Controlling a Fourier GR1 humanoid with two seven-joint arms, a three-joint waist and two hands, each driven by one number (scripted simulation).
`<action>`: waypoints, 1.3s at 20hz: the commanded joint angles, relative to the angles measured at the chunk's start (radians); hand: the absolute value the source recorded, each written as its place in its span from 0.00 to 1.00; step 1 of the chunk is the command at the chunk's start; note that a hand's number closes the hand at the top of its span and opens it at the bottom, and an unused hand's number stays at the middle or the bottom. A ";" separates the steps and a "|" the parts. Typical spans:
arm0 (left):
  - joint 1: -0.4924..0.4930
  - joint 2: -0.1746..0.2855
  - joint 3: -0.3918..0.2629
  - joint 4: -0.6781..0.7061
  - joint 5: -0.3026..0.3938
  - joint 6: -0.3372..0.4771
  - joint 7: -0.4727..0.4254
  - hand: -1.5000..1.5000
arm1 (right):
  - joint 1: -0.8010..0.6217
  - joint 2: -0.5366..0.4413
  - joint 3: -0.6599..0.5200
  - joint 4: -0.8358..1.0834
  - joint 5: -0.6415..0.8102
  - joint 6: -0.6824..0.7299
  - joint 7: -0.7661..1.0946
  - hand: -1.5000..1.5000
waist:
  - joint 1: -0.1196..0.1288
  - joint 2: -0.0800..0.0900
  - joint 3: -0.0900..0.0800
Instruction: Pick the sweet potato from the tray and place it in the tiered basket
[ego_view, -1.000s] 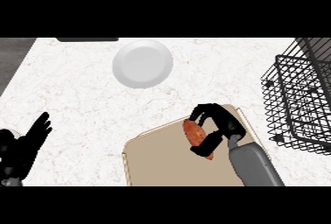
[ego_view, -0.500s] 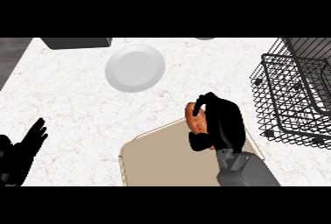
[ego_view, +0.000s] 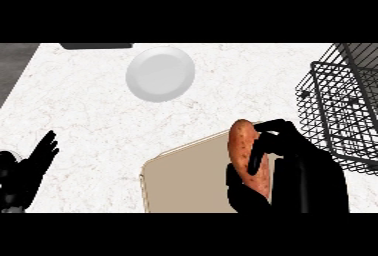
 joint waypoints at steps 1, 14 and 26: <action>-0.043 -0.020 -0.014 0.013 -0.003 0.004 0.023 0.50 | -0.073 0.025 -0.029 -0.130 0.041 0.156 0.158 1.00 | 0.024 0.013 0.001; 0.005 -0.046 -0.034 -0.048 -0.037 0.010 0.029 0.50 | -0.204 -0.167 -0.642 0.209 -0.225 0.001 -0.302 1.00 | 0.042 0.019 0.003; -0.023 -0.006 0.004 -0.052 -0.024 -0.030 0.029 0.50 | -0.399 -0.279 -0.913 0.625 -0.546 -0.195 -0.603 1.00 | 0.043 0.018 0.003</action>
